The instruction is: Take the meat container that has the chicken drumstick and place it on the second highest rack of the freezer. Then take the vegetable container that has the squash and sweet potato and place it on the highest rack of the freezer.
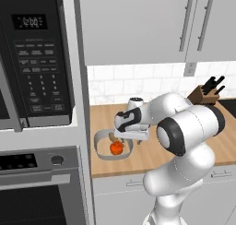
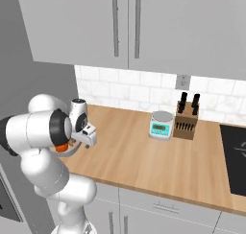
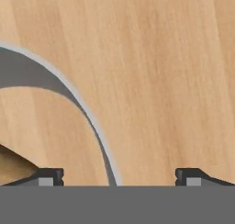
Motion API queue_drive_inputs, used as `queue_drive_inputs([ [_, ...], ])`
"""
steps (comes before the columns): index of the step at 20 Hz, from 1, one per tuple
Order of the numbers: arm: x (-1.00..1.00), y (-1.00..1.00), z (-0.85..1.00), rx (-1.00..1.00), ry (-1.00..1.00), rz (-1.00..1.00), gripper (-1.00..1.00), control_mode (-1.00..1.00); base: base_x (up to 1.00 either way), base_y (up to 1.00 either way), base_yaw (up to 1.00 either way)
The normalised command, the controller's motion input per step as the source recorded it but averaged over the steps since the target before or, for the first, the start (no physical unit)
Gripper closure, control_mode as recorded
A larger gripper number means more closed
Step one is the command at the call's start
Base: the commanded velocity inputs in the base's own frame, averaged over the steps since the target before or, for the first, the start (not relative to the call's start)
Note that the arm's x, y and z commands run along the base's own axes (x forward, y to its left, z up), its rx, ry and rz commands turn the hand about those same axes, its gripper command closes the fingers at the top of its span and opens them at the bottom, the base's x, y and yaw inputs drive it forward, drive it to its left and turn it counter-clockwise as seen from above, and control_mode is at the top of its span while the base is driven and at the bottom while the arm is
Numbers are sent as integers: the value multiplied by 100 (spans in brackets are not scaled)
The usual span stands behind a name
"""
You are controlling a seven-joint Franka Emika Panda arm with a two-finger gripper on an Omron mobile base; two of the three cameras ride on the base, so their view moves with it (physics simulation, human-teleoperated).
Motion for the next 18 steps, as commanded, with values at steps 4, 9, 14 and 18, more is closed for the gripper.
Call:
queue_drive_inputs([
  [4,0,0,-11,0,0,0,-100,-100,0,0,0],
  [9,0,0,-1,0,0,0,-100,-100,0,0,0],
  [14,0,0,0,0,0,0,-100,-100,0,0,0],
  [18,0,0,0,0,0,0,-100,-100,0,0,0],
])
